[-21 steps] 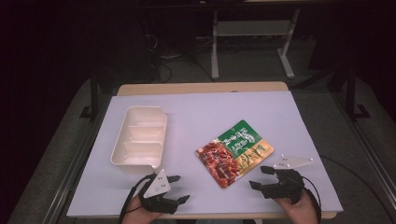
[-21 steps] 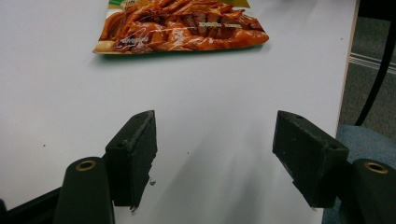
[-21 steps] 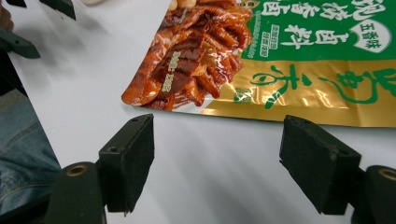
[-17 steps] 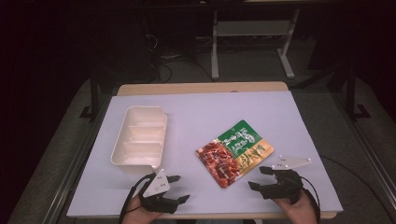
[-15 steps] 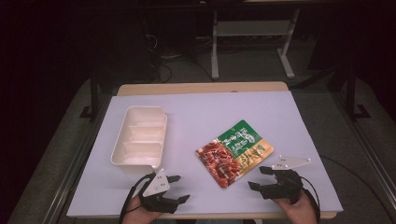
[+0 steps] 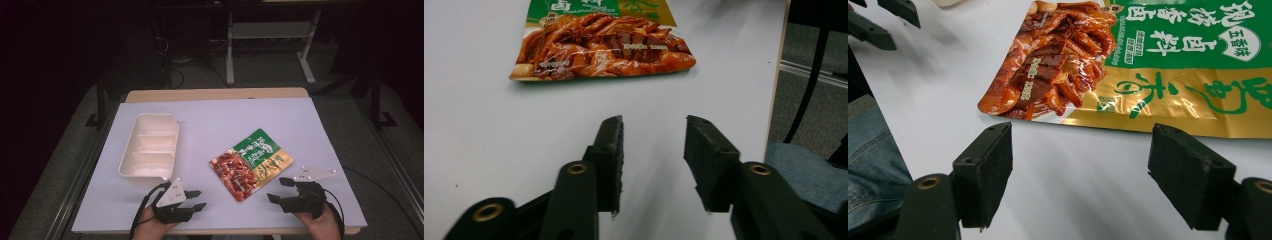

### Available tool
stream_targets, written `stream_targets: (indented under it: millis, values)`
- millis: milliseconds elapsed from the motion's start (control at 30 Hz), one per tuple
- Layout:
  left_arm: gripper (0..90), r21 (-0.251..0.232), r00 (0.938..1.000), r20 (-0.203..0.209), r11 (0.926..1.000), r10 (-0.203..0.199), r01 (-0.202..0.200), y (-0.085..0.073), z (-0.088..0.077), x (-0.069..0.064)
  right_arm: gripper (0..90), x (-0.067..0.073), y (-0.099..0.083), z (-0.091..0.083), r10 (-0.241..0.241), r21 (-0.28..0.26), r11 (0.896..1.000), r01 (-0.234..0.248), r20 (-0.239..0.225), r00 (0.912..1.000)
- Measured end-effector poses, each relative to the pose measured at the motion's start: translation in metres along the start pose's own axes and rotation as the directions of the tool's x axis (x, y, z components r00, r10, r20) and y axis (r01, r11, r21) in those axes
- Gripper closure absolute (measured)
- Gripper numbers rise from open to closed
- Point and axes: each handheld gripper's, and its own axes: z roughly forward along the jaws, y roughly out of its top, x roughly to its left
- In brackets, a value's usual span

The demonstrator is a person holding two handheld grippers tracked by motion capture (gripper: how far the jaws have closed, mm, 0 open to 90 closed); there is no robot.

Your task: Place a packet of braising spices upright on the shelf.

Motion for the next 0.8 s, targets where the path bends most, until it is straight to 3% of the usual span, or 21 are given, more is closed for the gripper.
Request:
stream_targets:
  millis: [200,400,567,800]
  values:
    - [75.9,0.030,0.9997,0.022,0.9994,0.014,-0.015,0.018,0.011,0.006,25.4,0.001,-0.002,-0.002,-0.006,0.004,1.000,0.006,0.007,1.0000]
    - [81.6,0.082,0.9976,0.062,0.9960,0.029,-0.034,0.040,0.030,0.012,25.5,0.004,-0.001,-0.004,-0.016,0.004,1.000,0.016,0.029,0.9994]
    - [87.0,0.103,0.9971,0.056,0.9930,0.052,-0.058,0.052,0.043,0.020,25.1,0.004,-0.001,-0.005,-0.015,0.000,1.000,0.015,0.051,0.9986]
    - [89.9,0.118,0.9982,0.043,0.9919,0.043,-0.048,0.064,0.063,0.029,25.2,0.003,-0.001,-0.004,-0.020,0.014,1.000,0.019,0.057,0.9982]
